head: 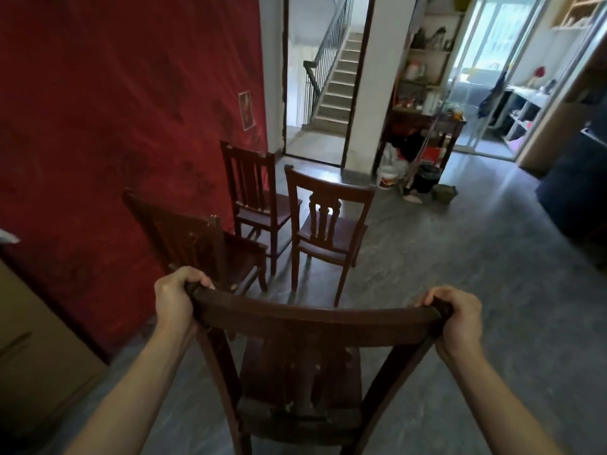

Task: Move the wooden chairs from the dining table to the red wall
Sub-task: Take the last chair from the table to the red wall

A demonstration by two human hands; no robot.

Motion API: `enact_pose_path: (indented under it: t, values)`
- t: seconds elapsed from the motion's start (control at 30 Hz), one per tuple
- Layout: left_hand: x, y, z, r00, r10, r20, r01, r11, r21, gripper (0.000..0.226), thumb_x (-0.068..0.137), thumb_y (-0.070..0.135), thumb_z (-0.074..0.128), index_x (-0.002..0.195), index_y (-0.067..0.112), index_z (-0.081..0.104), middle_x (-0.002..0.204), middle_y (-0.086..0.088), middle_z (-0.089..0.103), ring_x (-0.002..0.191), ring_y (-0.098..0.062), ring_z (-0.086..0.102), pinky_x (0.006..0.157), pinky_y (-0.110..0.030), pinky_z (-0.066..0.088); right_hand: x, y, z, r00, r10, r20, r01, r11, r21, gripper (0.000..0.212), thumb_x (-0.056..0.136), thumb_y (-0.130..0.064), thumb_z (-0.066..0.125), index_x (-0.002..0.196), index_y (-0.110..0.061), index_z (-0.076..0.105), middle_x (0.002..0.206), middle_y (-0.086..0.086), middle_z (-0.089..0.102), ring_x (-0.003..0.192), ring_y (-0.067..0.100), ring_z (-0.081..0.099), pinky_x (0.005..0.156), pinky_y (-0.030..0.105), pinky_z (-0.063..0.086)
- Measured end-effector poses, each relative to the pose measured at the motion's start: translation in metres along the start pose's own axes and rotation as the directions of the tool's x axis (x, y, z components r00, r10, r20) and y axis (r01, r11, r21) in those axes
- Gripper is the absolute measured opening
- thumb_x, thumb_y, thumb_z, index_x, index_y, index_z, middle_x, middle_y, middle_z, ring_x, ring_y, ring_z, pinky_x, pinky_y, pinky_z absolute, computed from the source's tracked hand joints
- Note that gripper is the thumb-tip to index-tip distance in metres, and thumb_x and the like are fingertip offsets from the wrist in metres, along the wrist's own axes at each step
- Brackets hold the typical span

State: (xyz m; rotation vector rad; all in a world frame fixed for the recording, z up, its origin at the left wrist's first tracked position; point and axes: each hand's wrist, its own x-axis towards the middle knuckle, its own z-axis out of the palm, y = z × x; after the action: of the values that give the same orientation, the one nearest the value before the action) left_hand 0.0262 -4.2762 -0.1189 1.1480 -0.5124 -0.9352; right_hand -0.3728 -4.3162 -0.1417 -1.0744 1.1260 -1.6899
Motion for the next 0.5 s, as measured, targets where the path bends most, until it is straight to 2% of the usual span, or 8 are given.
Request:
enact_pose_path:
  t: [0.07, 0.17, 0.23, 0.33, 0.5]
  values:
    - [0.045, -0.002, 0.014, 0.999, -0.022, 0.034, 0.021, 1.0, 0.021, 0.014, 0.053, 0.025, 0.06, 0.045, 0.014, 0.059, 0.05, -0.005, 0.056, 0.05, -0.022, 0.051, 0.059, -0.035, 0.041, 0.023, 0.017, 0.014, 0.999, 0.0, -0.039, -0.002, 0.998, -0.055, 0.022, 0.062, -0.025, 0.055, 0.051, -0.007, 0.063, 0.052, 0.017, 0.06, 0.057, 0.034, 0.055, 0.068, 0.047, 0.04]
    - [0.112, -0.006, 0.042, 0.995, -0.01, 0.102, 0.005, 0.998, 0.056, 0.022, 0.065, 0.018, 0.052, 0.044, 0.014, 0.059, 0.049, -0.006, 0.057, 0.05, -0.023, 0.05, 0.057, -0.035, 0.039, 0.06, 0.039, 0.038, 0.996, 0.0, -0.088, -0.003, 1.0, -0.028, 0.021, 0.063, -0.023, 0.055, 0.051, -0.008, 0.063, 0.051, 0.011, 0.06, 0.056, 0.034, 0.055, 0.071, 0.048, 0.042]
    - [0.153, -0.012, 0.06, 0.991, -0.004, 0.135, -0.008, 0.996, 0.085, 0.025, 0.066, 0.016, 0.05, 0.043, 0.014, 0.059, 0.048, -0.005, 0.057, 0.047, -0.02, 0.051, 0.054, -0.031, 0.041, 0.083, 0.055, 0.05, 0.993, 0.006, -0.121, -0.008, 1.0, -0.016, 0.021, 0.063, -0.023, 0.054, 0.05, -0.009, 0.063, 0.05, 0.008, 0.059, 0.055, 0.034, 0.055, 0.07, 0.045, 0.043]
    - [0.211, -0.024, 0.088, 0.987, -0.021, 0.159, 0.002, 0.993, 0.117, 0.023, 0.062, 0.018, 0.05, 0.041, 0.015, 0.058, 0.047, -0.004, 0.057, 0.045, -0.018, 0.052, 0.049, -0.023, 0.043, 0.12, 0.082, 0.068, 0.987, 0.018, -0.163, -0.017, 1.0, 0.006, 0.021, 0.061, -0.025, 0.055, 0.049, -0.009, 0.063, 0.049, 0.007, 0.058, 0.052, 0.031, 0.056, 0.065, 0.037, 0.046]
    - [0.296, -0.048, 0.133, 0.979, -0.045, 0.199, 0.011, 0.985, 0.17, 0.024, 0.063, 0.018, 0.05, 0.04, 0.016, 0.059, 0.048, -0.002, 0.058, 0.047, -0.019, 0.052, 0.054, -0.026, 0.046, 0.184, 0.126, 0.09, 0.979, -0.006, -0.206, 0.016, 0.999, 0.043, 0.022, 0.067, -0.012, 0.049, 0.05, -0.007, 0.062, 0.049, 0.01, 0.058, 0.05, 0.029, 0.058, 0.056, 0.028, 0.05]
